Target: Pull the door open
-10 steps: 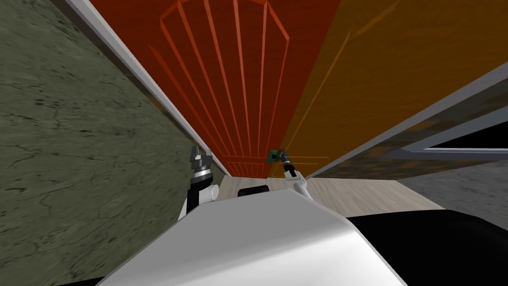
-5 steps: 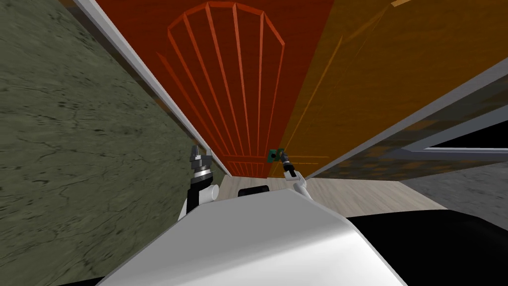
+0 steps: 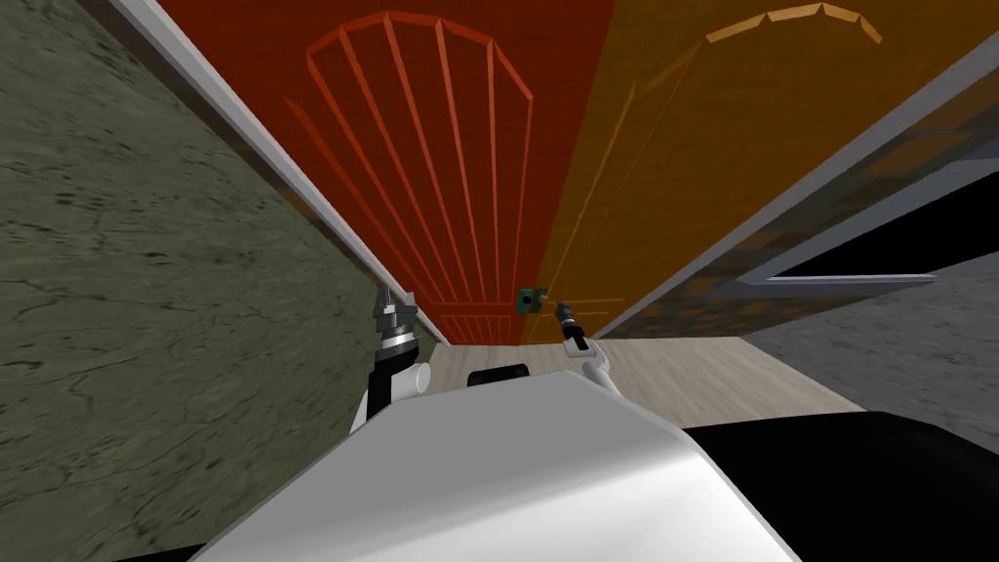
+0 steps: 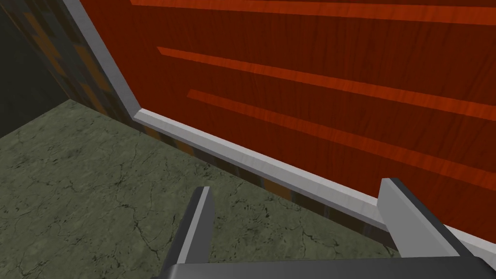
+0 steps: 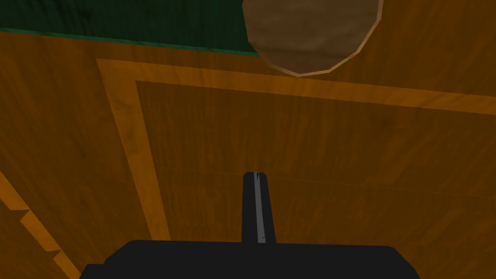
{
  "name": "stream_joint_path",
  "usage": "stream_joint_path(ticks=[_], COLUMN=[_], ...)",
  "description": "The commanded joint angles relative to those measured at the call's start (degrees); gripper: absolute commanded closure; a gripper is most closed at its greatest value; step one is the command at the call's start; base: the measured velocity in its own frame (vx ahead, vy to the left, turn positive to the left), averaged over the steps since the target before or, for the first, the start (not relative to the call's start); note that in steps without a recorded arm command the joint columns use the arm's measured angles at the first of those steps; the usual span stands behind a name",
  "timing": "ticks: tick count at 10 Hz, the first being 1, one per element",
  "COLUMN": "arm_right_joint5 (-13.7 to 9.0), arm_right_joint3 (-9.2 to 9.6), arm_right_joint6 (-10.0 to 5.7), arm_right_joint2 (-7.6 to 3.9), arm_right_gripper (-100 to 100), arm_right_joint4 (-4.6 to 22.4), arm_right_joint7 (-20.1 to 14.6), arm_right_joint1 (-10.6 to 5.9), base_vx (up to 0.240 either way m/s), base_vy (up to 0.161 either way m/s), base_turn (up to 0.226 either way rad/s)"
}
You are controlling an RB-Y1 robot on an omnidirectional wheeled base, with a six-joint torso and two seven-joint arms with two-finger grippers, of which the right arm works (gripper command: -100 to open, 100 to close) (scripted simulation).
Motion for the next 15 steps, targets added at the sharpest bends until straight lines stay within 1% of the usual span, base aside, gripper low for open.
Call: stream_joint_path(ticks=[1,3,5,7,8,9,12,13,15], arm_right_joint5=[0.0,0.14,0.39,0.81,0.62,0.4,0.0,-0.11,-0.12], arm_right_joint3=[-0.05,0.53,1.55,3.35,2.99,1.48,-1.28,-1.96,-1.91], arm_right_joint6=[0.08,0.09,0.04,-0.1,0.89,1.34,1.82,1.91,1.86], arm_right_joint2=[-0.36,-0.51,-0.49,-0.2,-0.55,-1.2,-2.19,-2.31,-2.02], arm_right_gripper=[-100,-100,-100,-100,-100,-100,-100,-100,-100], arm_right_joint4=[-0.45,-1.23,-2.19,-3.58,-4.63,-4.04,-2.5,-1.98,-1.74], arm_right_joint7=[-0.46,-1.04,-1.68,-2.46,-2.52,-2.35,-1.72,-1.44,-1.19], arm_right_joint1=[0.64,1.18,1.54,1.53,2.08,2.77,3.5,3.41,2.85], base_vx=[-0.197,-0.202,-0.19,-0.185,-0.075,-0.016,0.028,0.12,0.17], base_vy=[-0.014,0.04,0.065,0.043,0.026,-0.022,-0.066,-0.057,-0.038], base_turn=[-0.068,0.033,0.032,0.097,0.014,-0.161,-0.132,-0.064,0.021])
